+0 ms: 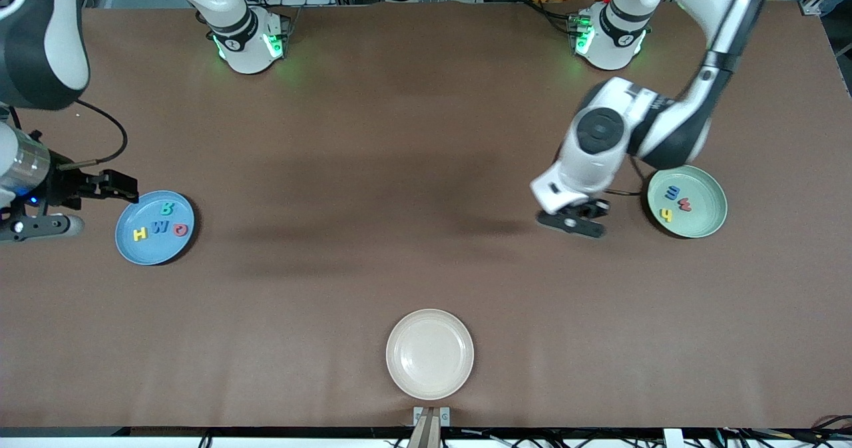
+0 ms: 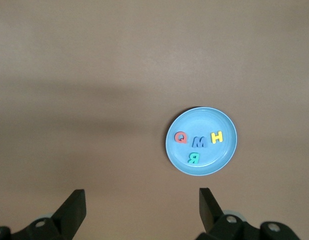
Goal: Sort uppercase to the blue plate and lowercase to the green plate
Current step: 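Carry the blue a to the green plate while the right gripper withdraws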
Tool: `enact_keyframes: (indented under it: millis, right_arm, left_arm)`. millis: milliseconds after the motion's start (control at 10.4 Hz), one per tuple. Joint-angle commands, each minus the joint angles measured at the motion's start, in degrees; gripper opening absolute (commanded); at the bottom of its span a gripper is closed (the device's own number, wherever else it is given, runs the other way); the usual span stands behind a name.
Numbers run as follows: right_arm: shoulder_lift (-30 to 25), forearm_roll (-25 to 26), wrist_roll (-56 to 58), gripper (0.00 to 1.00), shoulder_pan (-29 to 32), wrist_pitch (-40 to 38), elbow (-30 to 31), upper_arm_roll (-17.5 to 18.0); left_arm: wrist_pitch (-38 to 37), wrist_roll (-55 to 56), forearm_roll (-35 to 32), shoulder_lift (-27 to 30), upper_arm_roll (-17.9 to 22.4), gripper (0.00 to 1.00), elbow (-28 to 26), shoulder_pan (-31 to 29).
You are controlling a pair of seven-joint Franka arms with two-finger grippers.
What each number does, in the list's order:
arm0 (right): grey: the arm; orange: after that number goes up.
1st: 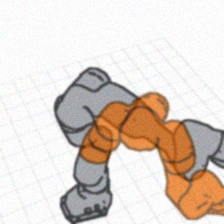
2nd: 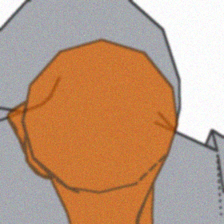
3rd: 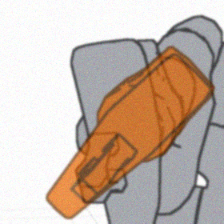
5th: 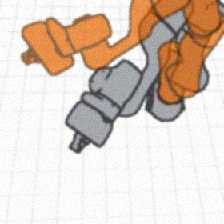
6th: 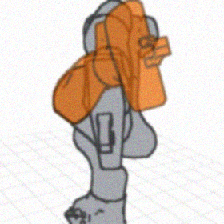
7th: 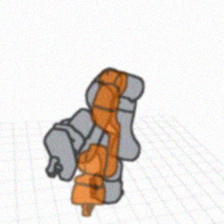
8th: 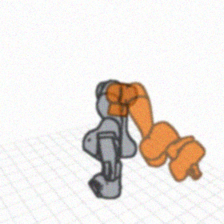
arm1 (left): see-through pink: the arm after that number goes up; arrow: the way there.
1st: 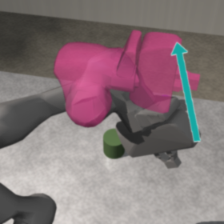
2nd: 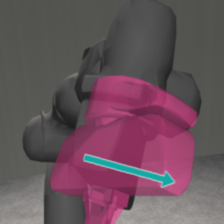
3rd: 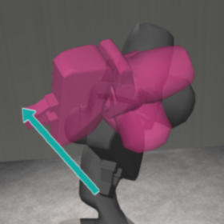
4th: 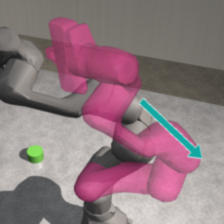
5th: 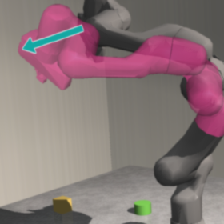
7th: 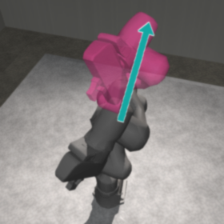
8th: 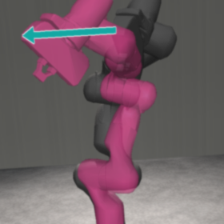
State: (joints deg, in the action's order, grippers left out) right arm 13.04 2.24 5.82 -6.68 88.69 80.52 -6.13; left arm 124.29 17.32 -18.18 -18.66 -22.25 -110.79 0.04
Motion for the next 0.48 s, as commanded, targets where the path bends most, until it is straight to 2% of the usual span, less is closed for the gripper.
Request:
enact_keyframes:
  millis: [0, 192, 384]
  right_arm:
    - [-1.9, -0.7, -1.5, 1.0, 0.9, -2.6, -2.7, 0.5]
    - [-2.7, -0.4, -1.5, 1.0, 1.1, -2.6, -2.8, 0.2]
    - [-2.7, -0.6, -2.1, 1.0, 1.6, -1.9, -2.9, 0.0]
  left_arm:
    - [-1.1, -3.2, 3.0, 2.6, 1.8, 0.0, -1.6, -3.9]
    - [-1.6, -13.3, 7.7, 2.7, 2.9, 0.0, -1.1, -10.1]
    - [-2.0, -24.6, 8.9, 3.4, 8.2, 0.0, -0.9, -12.3]
